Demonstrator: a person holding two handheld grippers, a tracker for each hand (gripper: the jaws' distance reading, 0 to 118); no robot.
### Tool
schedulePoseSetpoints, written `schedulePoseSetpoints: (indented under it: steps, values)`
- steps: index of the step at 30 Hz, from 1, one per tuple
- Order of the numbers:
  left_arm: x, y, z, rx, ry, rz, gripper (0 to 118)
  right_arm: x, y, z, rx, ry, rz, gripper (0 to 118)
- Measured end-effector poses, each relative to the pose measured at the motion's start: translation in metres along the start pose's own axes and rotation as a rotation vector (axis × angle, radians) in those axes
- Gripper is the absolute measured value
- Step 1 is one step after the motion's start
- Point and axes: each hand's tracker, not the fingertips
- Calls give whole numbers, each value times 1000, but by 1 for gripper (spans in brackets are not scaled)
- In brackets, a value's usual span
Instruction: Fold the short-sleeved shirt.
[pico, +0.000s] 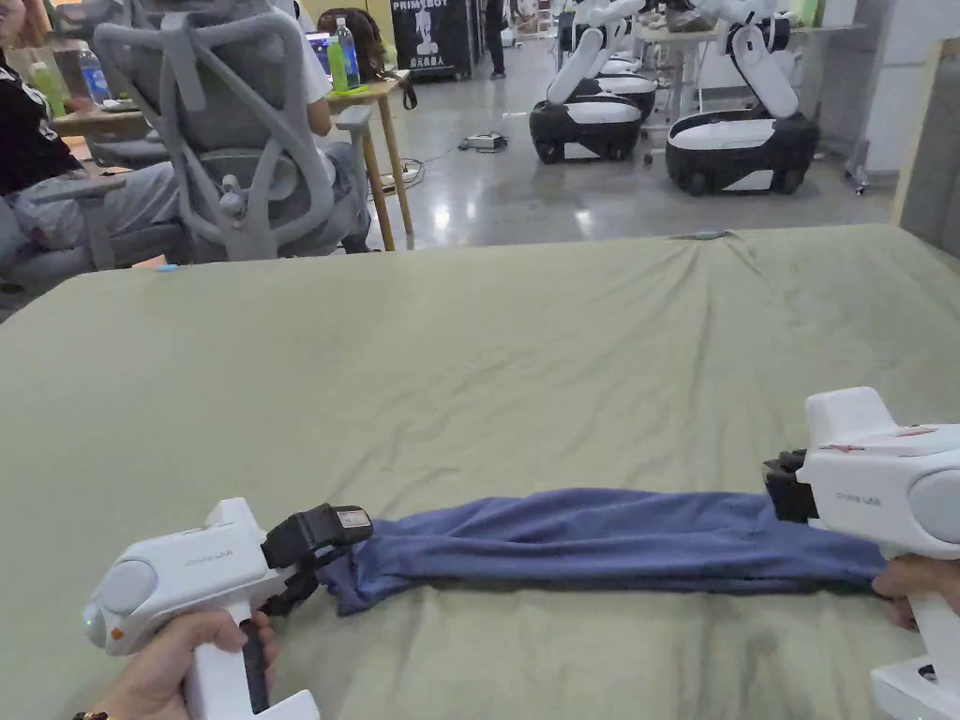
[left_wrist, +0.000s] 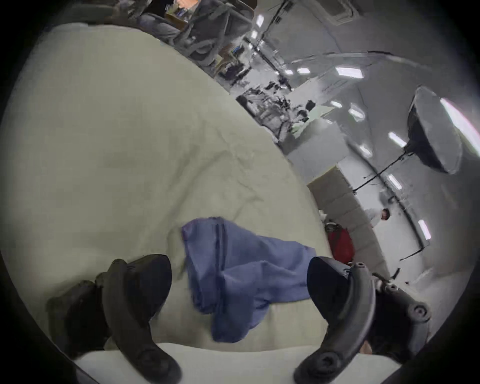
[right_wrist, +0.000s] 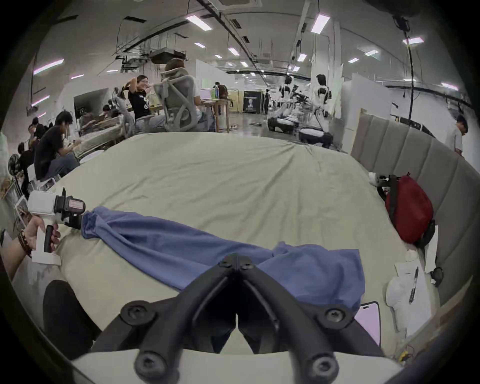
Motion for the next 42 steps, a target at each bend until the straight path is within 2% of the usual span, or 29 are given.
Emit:
schedulePoseSetpoints:
  steps: [3,5,6,7,8,9,11,13,17,19,22,25,27,28,31,35,37,40,42]
  values:
    - [-4,11,-16,-93,-111,32,106,-4,1,-10,-14,29,-25,0]
    - [-1,9,-35,-118,-78,-10,98,-13,3,-12,-16,26,-9,0]
    - [1,11,-38,-126,-74,-34,82,-16,3,-12,-16,20,1,0]
    - [2,13,-39,-126,-42,-56,49,-18,2,-14,-18,17,7,0]
    - [3,12,-47,-132,9,-55,10,-19,1,-15,-21,19,9,0]
    - [2,13,-52,-169,52,-29,12,-19,0,-18,-26,26,8,0]
    - [5,12,-50,-147,12,-81,12,-21,-2,-23,-34,33,-6,0]
    - [7,15,-50,-143,31,-97,12,-24,-4,-25,-38,32,-10,0]
    - [12,31,-18,-97,16,-162,11,-30,-2,-24,-38,39,-6,0]
    - [3,46,4,-52,78,-187,11,-33,-1,-23,-34,40,-3,0]
    - [-15,60,43,31,266,-215,11,-36,0,-24,-26,54,-3,0]
    - [-32,74,73,56,364,-155,11,-41,1,-28,-24,78,-23,0]
    - [-29,75,83,51,359,-155,11,-46,1,-29,-16,83,-29,0]
    - [-6,64,90,42,348,-155,11,-48,1,-29,-12,91,-33,0]
    - [32,53,94,45,239,-180,11,-53,1,-27,-3,124,-41,0]
    - [91,41,65,33,62,-143,11,-56,1,-23,12,139,-38,0]
    - [111,35,33,-42,-2,-199,11,-53,1,-22,19,144,-44,0]
    - [141,9,-32,-160,23,-298,12,-48,-2,-15,21,119,-44,0]
    - [145,-6,-72,-220,125,-280,12,-44,-4,-8,29,114,-48,0]
